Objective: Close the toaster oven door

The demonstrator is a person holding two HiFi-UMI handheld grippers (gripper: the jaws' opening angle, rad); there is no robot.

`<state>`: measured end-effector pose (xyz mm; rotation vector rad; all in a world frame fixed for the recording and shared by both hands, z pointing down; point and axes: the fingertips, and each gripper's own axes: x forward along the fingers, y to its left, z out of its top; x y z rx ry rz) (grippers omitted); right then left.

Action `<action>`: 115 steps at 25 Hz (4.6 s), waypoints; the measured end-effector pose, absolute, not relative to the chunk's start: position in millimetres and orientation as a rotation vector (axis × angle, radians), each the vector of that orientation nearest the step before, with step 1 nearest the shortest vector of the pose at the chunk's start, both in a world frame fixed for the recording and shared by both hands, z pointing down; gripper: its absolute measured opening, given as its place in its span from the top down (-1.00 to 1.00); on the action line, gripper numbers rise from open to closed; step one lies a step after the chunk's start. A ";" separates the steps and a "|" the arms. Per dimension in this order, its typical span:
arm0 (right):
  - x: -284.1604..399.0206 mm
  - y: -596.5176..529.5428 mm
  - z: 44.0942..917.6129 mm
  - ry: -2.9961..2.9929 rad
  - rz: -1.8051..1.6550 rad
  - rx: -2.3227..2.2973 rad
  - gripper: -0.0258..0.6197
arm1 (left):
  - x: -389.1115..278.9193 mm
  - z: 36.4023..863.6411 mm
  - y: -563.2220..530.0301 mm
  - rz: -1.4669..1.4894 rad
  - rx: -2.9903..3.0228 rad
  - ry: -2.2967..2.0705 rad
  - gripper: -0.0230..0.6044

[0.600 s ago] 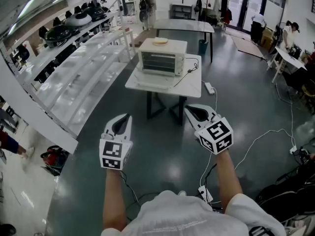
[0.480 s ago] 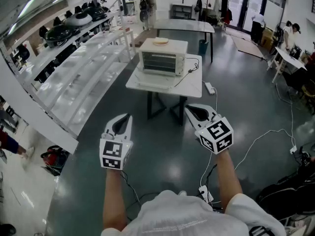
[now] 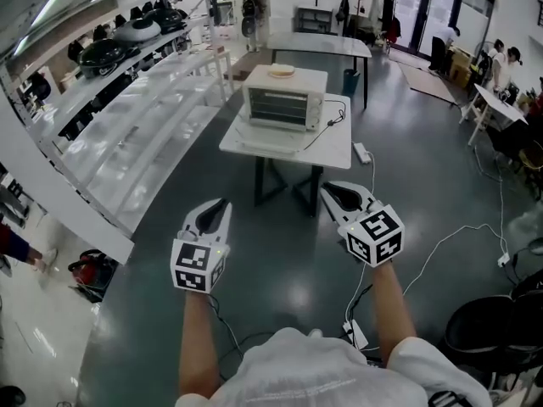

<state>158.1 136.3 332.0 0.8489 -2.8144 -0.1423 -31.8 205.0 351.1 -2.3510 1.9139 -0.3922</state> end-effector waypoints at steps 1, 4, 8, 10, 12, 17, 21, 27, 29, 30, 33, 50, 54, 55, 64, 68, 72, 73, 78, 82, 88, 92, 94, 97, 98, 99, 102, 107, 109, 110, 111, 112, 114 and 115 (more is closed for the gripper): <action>156.7 137.0 332.3 -2.821 -0.129 0.852 0.87 | -33.2 355.2 206.1 -0.379 -2.376 1.911 0.86; 149.6 137.5 336.0 -2.828 -0.084 0.846 0.54 | -40.7 367.2 207.2 -0.359 -2.414 1.906 0.83; 132.9 144.7 346.2 -2.808 -0.068 0.838 0.50 | -54.9 377.3 210.7 -0.376 -2.434 1.900 0.55; 125.9 151.3 350.5 -2.804 -0.056 0.833 0.49 | -60.3 380.5 215.1 -0.406 -2.428 1.892 0.55; 123.2 154.4 355.2 -2.804 -0.040 0.826 0.49 | -63.1 383.4 217.3 -0.439 -2.416 1.893 0.55; 116.0 144.8 369.9 -2.764 -0.015 0.813 0.49 | -77.4 399.8 211.6 -0.458 -2.431 1.920 0.55; 100.5 118.8 371.5 -2.752 0.006 0.835 0.49 | -102.8 404.2 193.2 -0.465 -2.425 1.951 0.55; 88.5 42.0 381.1 -2.754 -0.012 0.837 0.49 | -116.8 416.4 116.8 -0.480 -2.428 1.957 0.55; 84.6 2.9 383.8 -2.764 -0.001 0.854 0.49 | -121.7 420.7 80.9 -0.493 -2.426 1.959 0.55; 82.4 -18.1 384.6 -2.770 0.012 0.862 0.49 | -124.0 422.4 62.3 -0.502 -2.428 1.963 0.55; 75.7 -77.7 382.6 -2.786 0.049 0.864 0.49 | -130.2 421.3 9.9 -0.539 -2.419 1.970 0.55; 46.9 -277.5 446.7 -2.699 0.243 0.822 0.49 | -157.6 462.3 -187.3 -0.664 -2.525 2.061 0.60; 46.8 -288.7 486.2 -2.630 0.336 0.850 0.49 | -164.5 483.0 -202.3 -0.701 -2.575 2.043 0.60; 47.6 -290.7 497.4 -2.608 0.365 0.858 0.49 | -166.4 488.4 -206.1 -0.707 -2.589 2.035 0.60; 46.2 -299.3 578.4 -2.402 0.606 1.030 0.49 | -193.8 548.7 -246.5 -0.777 -2.776 1.965 0.62; 39.5 -294.4 627.3 -2.284 0.733 1.083 0.49 | -212.1 573.0 -258.5 -0.815 -2.858 1.905 0.62; 35.6 -294.7 682.2 -2.167 0.861 1.124 0.49 | -226.9 600.5 -266.9 -0.885 -2.928 1.842 0.62; 33.3 -296.5 693.5 -2.148 0.896 1.134 0.49 | -230.5 605.8 -269.2 -0.901 -2.938 1.827 0.62; 28.1 -310.5 727.7 -2.092 1.010 1.208 0.49 | -242.4 627.0 -276.7 -0.951 -2.982 1.799 0.63; 31.1 -323.1 746.1 -2.036 1.082 1.293 0.49 | -248.0 632.4 -285.6 -0.953 -2.997 1.796 0.64; 28.6 -326.1 753.8 -2.018 1.078 1.329 0.54 | -253.7 631.0 -292.2 -0.950 -3.007 1.768 0.65; 32.6 -325.8 750.3 -1.985 1.049 1.370 0.66 | -256.3 624.5 -295.5 -0.931 -3.015 1.757 0.66; 33.1 -326.3 745.0 -1.981 1.042 1.380 0.66 | -254.7 619.9 -297.0 -0.930 -3.018 1.730 0.66; 32.4 -327.7 734.9 -2.003 1.044 1.396 0.66 | -253.6 612.0 -300.8 -0.922 -3.012 1.698 0.66; 31.8 -328.3 730.8 -2.021 1.056 1.406 0.66 | -253.5 609.1 -302.3 -0.916 -3.010 1.696 0.66; 31.6 -328.8 725.6 -2.046 1.069 1.416 0.66 | -252.6 605.9 -303.2 -0.909 -3.010 1.695 0.66; 36.2 -331.9 701.6 -2.131 1.090 1.464 0.66 | -243.6 593.1 -305.2 -0.876 -3.014 1.671 0.66; 33.7 -348.0 651.0 -2.289 1.075 1.483 0.66 | -234.0 563.2 -313.3 -0.805 -2.981 1.650 0.66; 33.7 -360.6 626.7 -2.356 1.049 1.498 0.66 | -230.6 552.6 -316.0 -0.777 -2.968 1.656 0.66; 34.0 -368.3 614.5 -2.383 1.026 1.505 0.66 | -228.2 547.8 -317.4 -0.762 -2.961 1.657 0.66; 34.2 -376.7 603.0 -2.404 1.001 1.511 0.66 | -225.8 543.4 -318.9 -0.747 -2.955 1.659 0.66; 34.5 -385.3 592.4 -2.420 0.978 1.515 0.66 | -223.7 539.7 -320.5 -0.735 -2.949 1.661 0.66; 34.9 -402.9 574.2 -2.438 0.939 1.522 0.66 | -220.5 534.3 -324.0 -0.719 -2.939 1.671 0.66; 35.0 -411.6 566.8 -2.441 0.922 1.523 0.66 | -219.3 532.1 -326.0 -0.715 -2.934 1.676 0.66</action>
